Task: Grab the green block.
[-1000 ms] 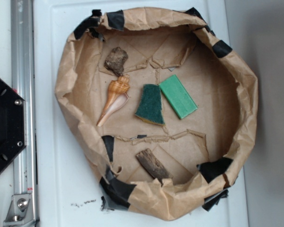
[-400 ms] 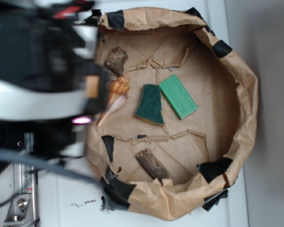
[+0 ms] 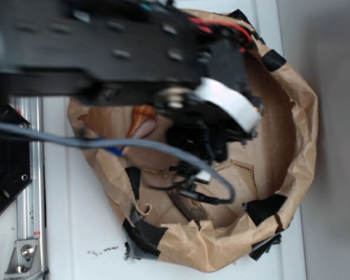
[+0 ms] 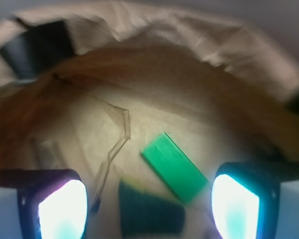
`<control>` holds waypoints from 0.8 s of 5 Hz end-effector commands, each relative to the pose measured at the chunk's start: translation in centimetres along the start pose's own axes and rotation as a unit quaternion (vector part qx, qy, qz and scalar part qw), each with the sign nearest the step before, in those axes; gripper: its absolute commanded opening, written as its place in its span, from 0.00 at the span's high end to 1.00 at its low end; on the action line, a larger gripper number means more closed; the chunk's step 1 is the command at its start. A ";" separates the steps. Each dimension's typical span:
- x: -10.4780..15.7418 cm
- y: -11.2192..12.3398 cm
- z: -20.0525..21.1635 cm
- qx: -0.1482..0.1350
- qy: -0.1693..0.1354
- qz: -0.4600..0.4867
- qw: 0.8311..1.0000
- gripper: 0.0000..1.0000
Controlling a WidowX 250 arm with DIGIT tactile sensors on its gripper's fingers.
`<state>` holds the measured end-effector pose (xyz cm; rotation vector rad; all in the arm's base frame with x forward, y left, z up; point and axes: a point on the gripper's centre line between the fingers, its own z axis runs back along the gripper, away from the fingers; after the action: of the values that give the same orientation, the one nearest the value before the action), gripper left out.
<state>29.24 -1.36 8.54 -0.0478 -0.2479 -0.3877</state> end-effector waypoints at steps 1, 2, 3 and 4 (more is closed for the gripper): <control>1.1 0.8 -3.1 -0.009 0.012 0.010 1.000 0.00; 0.4 0.8 -3.7 -0.003 0.019 -0.001 1.000 0.00; 1.2 1.7 -4.8 0.021 0.036 -0.016 0.999 0.00; 0.1 2.3 -5.3 0.024 0.050 -0.031 0.998 0.00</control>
<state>31.05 0.25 2.36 0.0155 -0.1268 -0.4399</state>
